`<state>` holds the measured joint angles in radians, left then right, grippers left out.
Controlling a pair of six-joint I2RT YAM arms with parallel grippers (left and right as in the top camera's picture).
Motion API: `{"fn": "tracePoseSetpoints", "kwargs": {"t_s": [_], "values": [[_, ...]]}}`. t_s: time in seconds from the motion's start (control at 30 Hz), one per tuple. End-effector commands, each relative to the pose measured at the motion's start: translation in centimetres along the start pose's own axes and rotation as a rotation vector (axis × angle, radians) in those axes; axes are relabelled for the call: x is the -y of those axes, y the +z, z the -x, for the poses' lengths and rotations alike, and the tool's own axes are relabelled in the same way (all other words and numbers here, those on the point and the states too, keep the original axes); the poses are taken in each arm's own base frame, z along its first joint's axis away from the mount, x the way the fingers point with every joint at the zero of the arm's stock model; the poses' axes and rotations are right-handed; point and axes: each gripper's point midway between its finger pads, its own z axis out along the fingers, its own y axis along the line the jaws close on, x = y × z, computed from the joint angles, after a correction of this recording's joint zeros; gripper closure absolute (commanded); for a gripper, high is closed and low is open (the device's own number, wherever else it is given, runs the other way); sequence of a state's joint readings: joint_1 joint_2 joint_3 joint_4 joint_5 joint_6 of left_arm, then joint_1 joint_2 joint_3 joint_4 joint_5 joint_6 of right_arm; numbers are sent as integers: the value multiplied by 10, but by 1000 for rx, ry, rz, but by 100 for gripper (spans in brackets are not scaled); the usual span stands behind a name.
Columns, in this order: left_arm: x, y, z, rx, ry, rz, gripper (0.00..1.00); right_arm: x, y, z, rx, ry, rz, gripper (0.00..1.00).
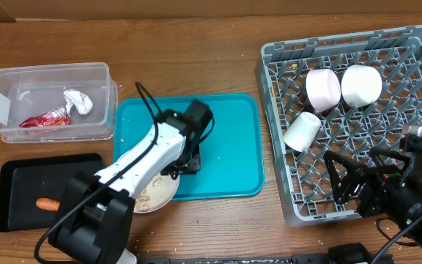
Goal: Sort waste into correct bins and load items into the dishwasher
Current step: 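Grasp the white plate rim with the left gripper, then tip the plate's rice and peanuts onto the black tray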
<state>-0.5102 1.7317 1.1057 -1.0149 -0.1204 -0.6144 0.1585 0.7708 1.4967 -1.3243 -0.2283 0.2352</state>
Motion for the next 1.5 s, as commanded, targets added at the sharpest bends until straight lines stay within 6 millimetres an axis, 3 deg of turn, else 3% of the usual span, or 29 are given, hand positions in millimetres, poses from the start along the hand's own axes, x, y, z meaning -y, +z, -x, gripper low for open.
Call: {"fn": "tracePoseSetpoints", "kwargs": {"t_s": [0.0,0.23,0.43,0.77,1.0,1.2,1.47], "values": [[-8,16,-2,25,-44,32,68,-1,0,1,5,-2,2,0],[-8,38,-5,57,-42,16,94,-1,0,1,5,-2,2,0],[-9,32,1,73,-42,32,96,-1,0,1,5,-2,2,0],[-2,-47,25,106,-21,1,96,-1,0,1,5,-3,2,0],[-2,-80,32,133,-27,-14,96,-1,0,1,5,-3,2,0],[-19,-107,31,147,-72,-33,96,-1,0,1,5,-3,2,0],[-67,-145,29,223,-149,-131,96,-1,0,1,5,-3,2,0]]}}
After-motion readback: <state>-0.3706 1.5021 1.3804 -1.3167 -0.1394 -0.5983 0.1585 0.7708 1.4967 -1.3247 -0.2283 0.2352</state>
